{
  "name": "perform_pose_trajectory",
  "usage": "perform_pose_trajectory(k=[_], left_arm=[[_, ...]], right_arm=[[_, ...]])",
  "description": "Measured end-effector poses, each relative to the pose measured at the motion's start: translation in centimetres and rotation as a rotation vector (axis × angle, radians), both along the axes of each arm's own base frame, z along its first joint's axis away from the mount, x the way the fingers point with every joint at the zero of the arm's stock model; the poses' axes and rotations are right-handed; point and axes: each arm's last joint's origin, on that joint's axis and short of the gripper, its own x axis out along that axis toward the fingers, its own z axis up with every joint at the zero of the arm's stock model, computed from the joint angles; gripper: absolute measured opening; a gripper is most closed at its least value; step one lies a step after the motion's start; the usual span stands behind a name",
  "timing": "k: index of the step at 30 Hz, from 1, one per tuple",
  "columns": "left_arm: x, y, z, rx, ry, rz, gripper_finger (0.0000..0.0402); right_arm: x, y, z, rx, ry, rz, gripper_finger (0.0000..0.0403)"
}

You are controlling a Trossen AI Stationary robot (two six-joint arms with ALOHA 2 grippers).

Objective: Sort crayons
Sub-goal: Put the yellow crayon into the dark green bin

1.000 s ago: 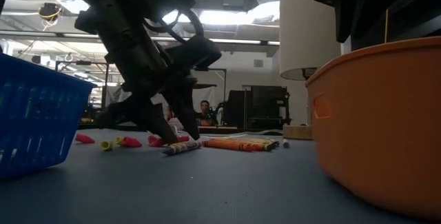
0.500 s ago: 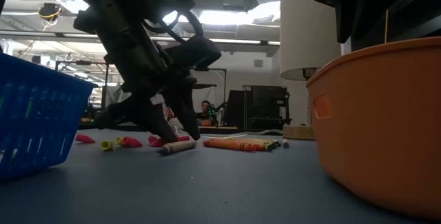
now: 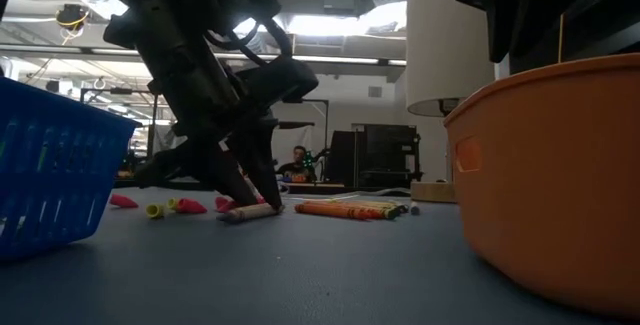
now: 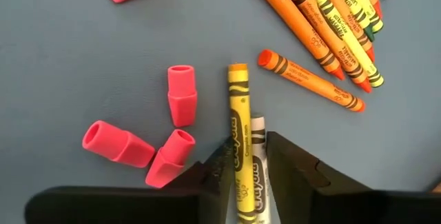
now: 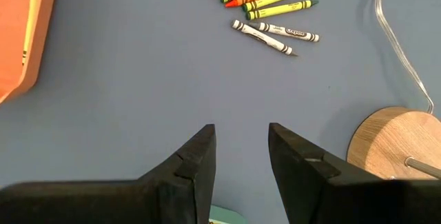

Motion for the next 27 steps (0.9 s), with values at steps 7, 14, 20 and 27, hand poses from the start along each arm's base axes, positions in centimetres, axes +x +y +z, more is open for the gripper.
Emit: perform_pose_trajectory(k=[7, 14, 20, 27], left_arm=[[-0.2, 0.0, -0.1, 0.006, 0.019, -0.003, 0.007], [0.1, 0.3, 0.0, 0.026, 0.002, -0.042, 0.007], [0.5, 1.1, 0.1, -0.008, -0.03, -0.023, 0.007], [0.7, 1.3, 0.2, -0.032, -0.039, -0.025, 0.007]], right_arm=[[0.0, 0.0, 0.0, 0.0, 0.0, 0.0, 0.0131], [0.0, 0.0, 0.0, 0.0, 0.0, 0.0, 0.0131], [0.0, 0.0, 0.0, 0.0, 0.001, 0.0, 0.0131], [0.0, 0.0, 0.0, 0.001, 0.001, 0.0, 0.0131]])
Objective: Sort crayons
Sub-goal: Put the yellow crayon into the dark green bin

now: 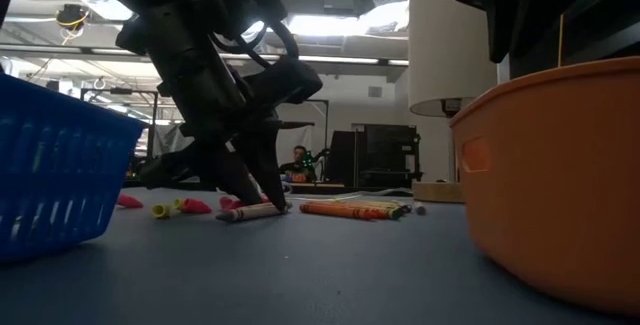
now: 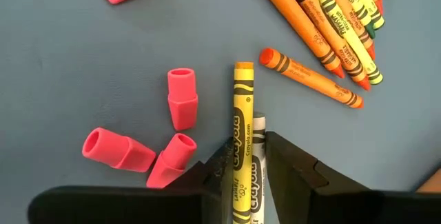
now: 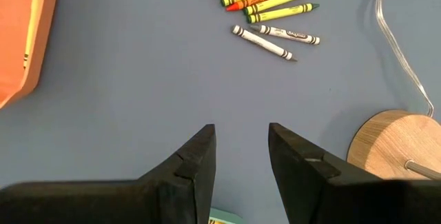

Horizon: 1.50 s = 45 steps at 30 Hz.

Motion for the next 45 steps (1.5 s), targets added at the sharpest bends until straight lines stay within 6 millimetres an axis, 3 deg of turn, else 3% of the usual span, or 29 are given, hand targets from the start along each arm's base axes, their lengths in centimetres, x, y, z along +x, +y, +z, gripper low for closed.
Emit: perform_pose_trajectory(k=[16, 32, 45], left_arm=[[0.1, 0.2, 0.0, -0.006, -0.004, 0.001, 0.007], [0.4, 1.5, 0.1, 0.014, 0.001, -0.122, 0.0071], [0.5, 2.1, 0.1, -0.006, -0.003, -0.118, 0.0119]], right_arm=[[0.0, 0.0, 0.0, 0.0, 0.0, 0.0, 0.0131], [0.0, 0.0, 0.0, 0.001, 0.001, 0.0, 0.0131], [0.0, 0.0, 0.0, 0.001, 0.001, 0.0, 0.0131]])
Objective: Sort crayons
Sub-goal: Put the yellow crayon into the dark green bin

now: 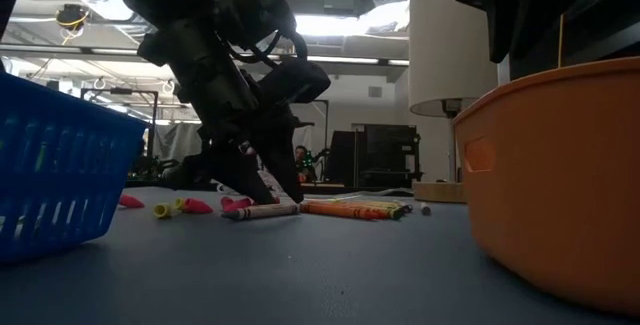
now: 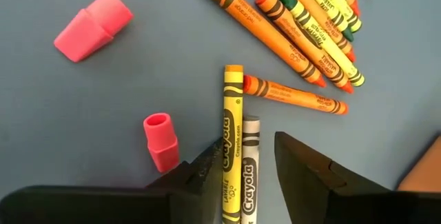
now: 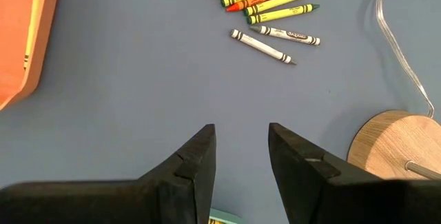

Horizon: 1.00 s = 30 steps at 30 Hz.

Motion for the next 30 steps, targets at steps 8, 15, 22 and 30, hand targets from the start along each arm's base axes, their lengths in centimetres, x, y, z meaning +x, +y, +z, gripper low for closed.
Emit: perform_pose_trajectory(k=[8, 15, 22, 30], left_arm=[[0.03, 0.36, -0.01, -0.019, -0.002, 0.052, 0.0113], [0.09, 0.8, 0.01, -0.012, -0.014, 0.165, 0.0113], [0.06, 0.78, -0.02, -0.02, -0.011, 0.161, 0.0107], [-0.09, 0.76, -0.11, -0.004, 0.01, 0.138, 0.0078]], right_arm=[[0.0, 0.0, 0.0, 0.0, 0.0, 0.0, 0.0131], [0.0, 0.0, 0.0, 0.0, 0.0, 0.0, 0.0131], [0.0, 0.0, 0.0, 0.0, 0.0, 0.0, 0.0131], [0.0, 0.0, 0.0, 0.0, 0.0, 0.0, 0.0131]])
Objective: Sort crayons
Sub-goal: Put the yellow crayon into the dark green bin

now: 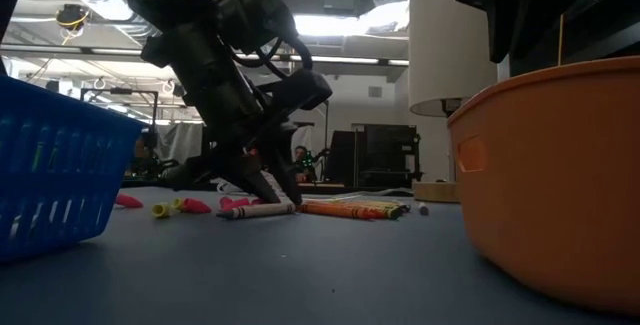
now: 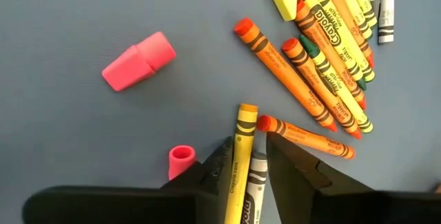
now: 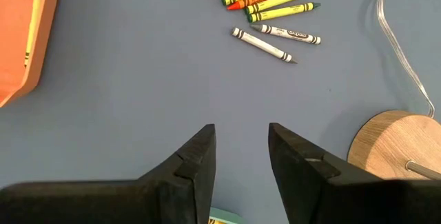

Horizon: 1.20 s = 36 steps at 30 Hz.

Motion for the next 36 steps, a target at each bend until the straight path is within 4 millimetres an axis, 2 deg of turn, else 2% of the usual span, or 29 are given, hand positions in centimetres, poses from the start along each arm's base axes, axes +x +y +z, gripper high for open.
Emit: perform_pose_trajectory(k=[20, 27, 36], left_arm=[[-0.1, 0.2, -0.1, 0.067, 0.009, 0.005, 0.0007], [-0.1, 0.1, -0.1, 0.069, 0.01, -0.011, 0.0005], [0.1, 0.1, 0.7, 0.123, -0.033, -0.114, 0.0002]], right_arm=[[0.0, 0.0, 0.0, 0.0, 0.0, 0.0, 0.0131], [-0.7, -0.2, 0.1, -0.021, 0.051, 0.019, 0.0131], [-3.5, -1.2, 3.3, 0.048, -0.11, -0.029, 0.0131]])
